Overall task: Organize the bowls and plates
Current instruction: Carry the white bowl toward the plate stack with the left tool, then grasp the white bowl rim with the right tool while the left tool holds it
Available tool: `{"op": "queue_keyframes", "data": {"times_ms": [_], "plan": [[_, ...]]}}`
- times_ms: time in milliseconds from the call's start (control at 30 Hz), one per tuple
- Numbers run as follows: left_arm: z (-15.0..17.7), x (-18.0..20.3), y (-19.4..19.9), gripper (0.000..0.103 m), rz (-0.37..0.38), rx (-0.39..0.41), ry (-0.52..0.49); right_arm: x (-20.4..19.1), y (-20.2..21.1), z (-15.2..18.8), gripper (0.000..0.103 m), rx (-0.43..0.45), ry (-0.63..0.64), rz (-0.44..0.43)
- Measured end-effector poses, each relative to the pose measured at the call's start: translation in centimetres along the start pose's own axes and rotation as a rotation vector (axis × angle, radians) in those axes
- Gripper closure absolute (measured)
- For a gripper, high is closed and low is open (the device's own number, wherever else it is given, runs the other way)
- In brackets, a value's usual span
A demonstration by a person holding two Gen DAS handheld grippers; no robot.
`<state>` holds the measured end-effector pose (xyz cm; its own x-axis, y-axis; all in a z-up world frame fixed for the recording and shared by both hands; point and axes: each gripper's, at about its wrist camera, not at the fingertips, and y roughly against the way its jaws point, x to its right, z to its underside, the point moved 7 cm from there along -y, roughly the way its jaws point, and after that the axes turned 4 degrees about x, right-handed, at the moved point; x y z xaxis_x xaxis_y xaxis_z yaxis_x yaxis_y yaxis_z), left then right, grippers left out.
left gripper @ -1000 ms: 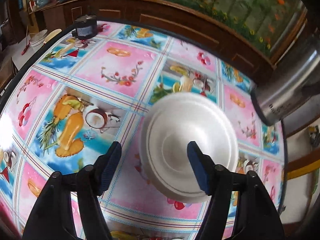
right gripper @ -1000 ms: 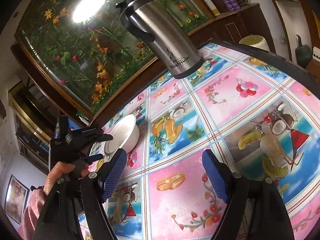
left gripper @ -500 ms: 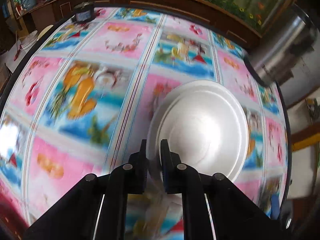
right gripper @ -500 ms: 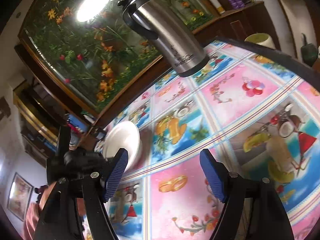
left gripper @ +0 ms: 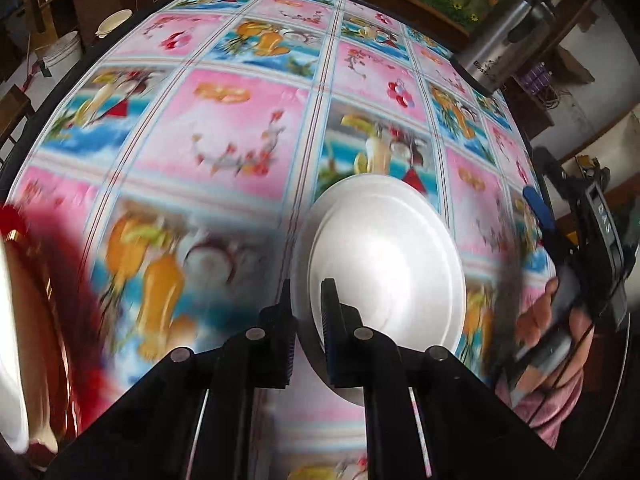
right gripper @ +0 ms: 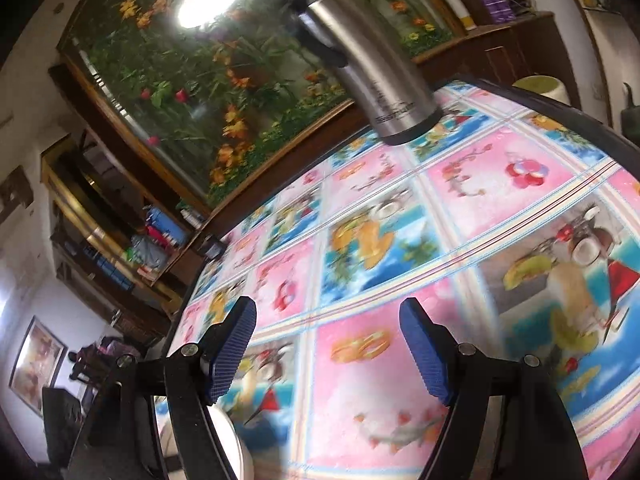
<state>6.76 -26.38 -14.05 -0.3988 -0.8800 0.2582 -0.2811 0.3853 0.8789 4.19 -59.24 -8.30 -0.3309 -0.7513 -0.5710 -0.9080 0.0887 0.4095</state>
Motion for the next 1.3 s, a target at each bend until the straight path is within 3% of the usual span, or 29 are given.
{"op": "queue_keyframes", "data": {"times_ms": [167, 267, 467, 667, 733, 833, 1033, 1300], "plan": [[3.7, -1.5, 1.3, 0.094, 0.053, -0.020, 0.011, -5.6, 2.2, 5.0, 0.027, -0.126, 0.127, -0.074], [4.7, -1.8, 1.9, 0.094, 0.074, -0.015, 0.008, -7.8, 4.1, 8.9, 0.027, -0.202, 0.224, -0.049], [6.4, -2.3, 3.2, 0.094, 0.094, 0.001, -0.012, -9.2, 7.4, 13.1, 0.027, -0.303, 0.257, -0.021], [8.0, -3.2, 3.1, 0.093, 0.107, -0.018, -0.003, -8.9, 7.6, 16.8, 0.028, -0.427, 0.279, 0.027], [8.2, -3.4, 3.2, 0.093, 0.107, -0.016, 0.000, -9.0, 7.4, 17.6, 0.031, -0.455, 0.270, 0.022], [8.2, -3.5, 3.3, 0.093, 0.099, -0.004, -0.013, -9.2, 6.9, 18.6, 0.044, -0.496, 0.272, 0.029], [8.3, -2.9, 3.9, 0.093, 0.076, 0.031, -0.071, -9.8, 6.2, 20.1, 0.091, -0.559, 0.245, 0.010], [5.8, -4.2, 8.4, 0.093, 0.068, 0.181, -0.080, -13.5, 6.9, 18.2, 0.094, -0.515, 0.230, -0.065]]}}
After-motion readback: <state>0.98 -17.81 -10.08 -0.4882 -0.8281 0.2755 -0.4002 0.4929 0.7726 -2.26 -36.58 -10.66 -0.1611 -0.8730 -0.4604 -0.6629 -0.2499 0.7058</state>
